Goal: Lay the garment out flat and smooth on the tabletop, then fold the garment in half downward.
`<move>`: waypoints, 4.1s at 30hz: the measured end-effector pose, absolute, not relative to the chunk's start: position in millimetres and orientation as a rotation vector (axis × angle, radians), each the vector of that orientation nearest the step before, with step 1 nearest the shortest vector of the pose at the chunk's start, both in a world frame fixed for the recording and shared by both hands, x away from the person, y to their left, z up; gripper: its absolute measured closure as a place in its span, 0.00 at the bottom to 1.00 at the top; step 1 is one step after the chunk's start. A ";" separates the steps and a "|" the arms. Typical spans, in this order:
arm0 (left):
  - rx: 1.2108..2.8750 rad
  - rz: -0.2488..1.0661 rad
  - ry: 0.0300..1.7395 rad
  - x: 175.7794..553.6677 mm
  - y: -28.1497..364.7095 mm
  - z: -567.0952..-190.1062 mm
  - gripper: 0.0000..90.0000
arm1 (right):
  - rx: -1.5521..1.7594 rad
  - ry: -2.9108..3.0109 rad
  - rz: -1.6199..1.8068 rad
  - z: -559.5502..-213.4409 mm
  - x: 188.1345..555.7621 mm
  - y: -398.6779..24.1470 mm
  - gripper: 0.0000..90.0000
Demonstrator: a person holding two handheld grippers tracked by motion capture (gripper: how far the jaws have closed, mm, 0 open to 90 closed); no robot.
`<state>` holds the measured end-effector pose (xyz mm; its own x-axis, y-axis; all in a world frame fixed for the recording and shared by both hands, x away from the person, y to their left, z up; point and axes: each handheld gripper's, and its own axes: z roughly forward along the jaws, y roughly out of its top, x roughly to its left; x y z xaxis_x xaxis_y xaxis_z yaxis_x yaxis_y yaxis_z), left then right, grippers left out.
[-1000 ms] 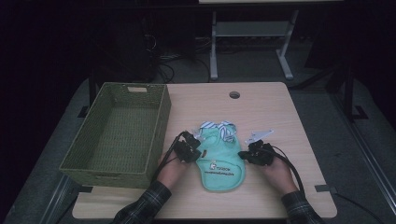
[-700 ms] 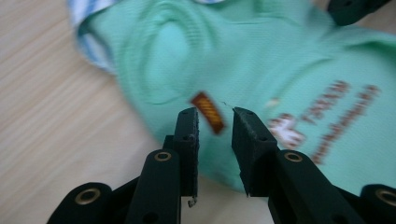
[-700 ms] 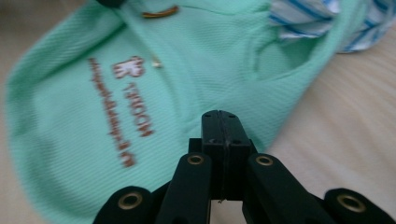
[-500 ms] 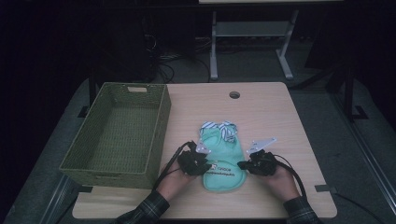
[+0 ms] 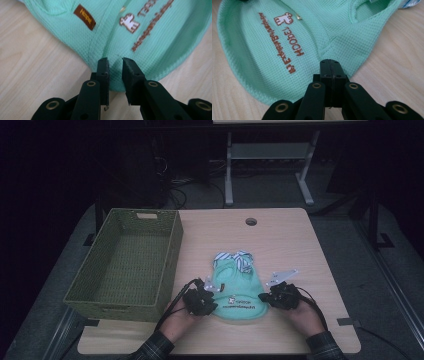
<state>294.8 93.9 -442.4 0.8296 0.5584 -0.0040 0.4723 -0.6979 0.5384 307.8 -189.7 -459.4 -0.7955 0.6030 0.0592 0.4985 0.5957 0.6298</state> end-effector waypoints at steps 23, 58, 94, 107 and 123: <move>2.308 0.227 0.753 337.7 101.8 -426.8 0.48 | 0.991 2.597 1.135 -439.5 335.9 -205.8 0.71; 2.153 0.349 0.929 428.2 96.3 -406.5 0.46 | 1.090 2.516 1.184 -418.0 432.3 -193.8 0.67; 2.315 0.251 0.949 452.8 82.3 -459.3 0.60 | 1.073 2.633 1.070 -465.8 463.0 -169.5 0.74; 2.318 0.201 0.903 450.5 83.4 -459.7 0.94 | 1.065 2.660 1.054 -465.1 459.0 -166.0 0.95; 2.279 0.288 0.861 440.1 83.6 -436.6 0.95 | 1.035 2.610 1.068 -442.1 453.6 -173.4 0.96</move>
